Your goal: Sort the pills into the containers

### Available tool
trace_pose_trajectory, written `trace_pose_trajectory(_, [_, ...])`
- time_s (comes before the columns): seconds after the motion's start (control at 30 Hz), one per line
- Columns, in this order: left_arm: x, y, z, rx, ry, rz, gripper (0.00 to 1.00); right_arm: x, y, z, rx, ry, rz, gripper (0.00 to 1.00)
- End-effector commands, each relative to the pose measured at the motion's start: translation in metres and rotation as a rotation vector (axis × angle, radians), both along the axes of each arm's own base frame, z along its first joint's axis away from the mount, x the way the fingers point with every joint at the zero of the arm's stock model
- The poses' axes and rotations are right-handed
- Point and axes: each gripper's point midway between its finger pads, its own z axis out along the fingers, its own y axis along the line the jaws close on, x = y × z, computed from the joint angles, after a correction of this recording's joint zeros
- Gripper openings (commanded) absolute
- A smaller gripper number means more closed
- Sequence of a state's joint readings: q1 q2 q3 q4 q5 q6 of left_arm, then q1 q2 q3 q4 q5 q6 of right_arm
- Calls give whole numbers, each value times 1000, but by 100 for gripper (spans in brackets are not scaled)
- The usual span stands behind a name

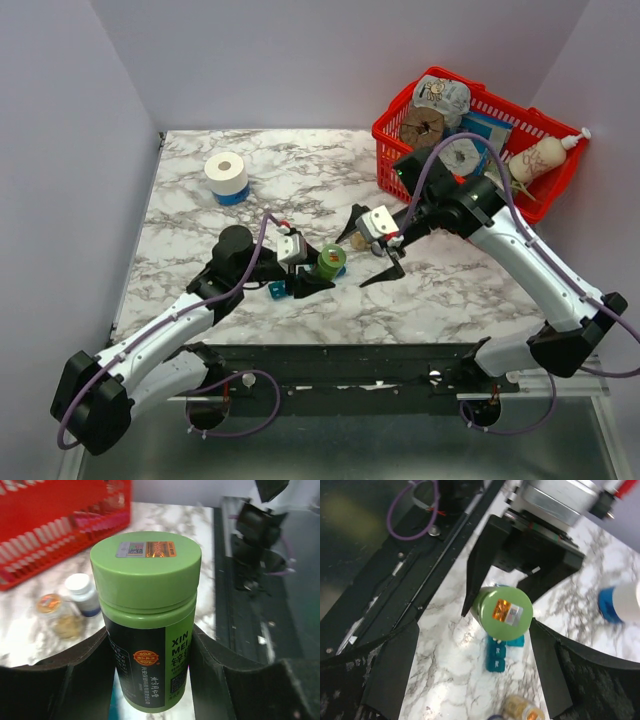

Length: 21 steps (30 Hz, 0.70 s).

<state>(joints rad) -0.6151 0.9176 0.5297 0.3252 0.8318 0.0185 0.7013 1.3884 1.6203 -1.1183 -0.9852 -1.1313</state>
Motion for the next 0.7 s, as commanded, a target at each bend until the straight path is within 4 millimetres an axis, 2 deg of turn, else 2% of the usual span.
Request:
trace_pose_trajectory(0.0, [-28, -7, 20, -14, 1, -220, 0, -27, 8, -18, 82, 41, 243, 100])
trace_pose_trajectory(0.2, [-29, -11, 29, -36, 9, -251, 0, -17, 20, -29, 57, 52, 207, 98])
trace_pose_trajectory(0.47, [-26, -15, 25, -27, 39, -261, 0, -22, 20, -39, 18, 81, 197, 92])
trace_pose_trajectory(0.67, [-28, -15, 23, -21, 55, -276, 0, -19, 23, -23, 43, 65, 188, 92])
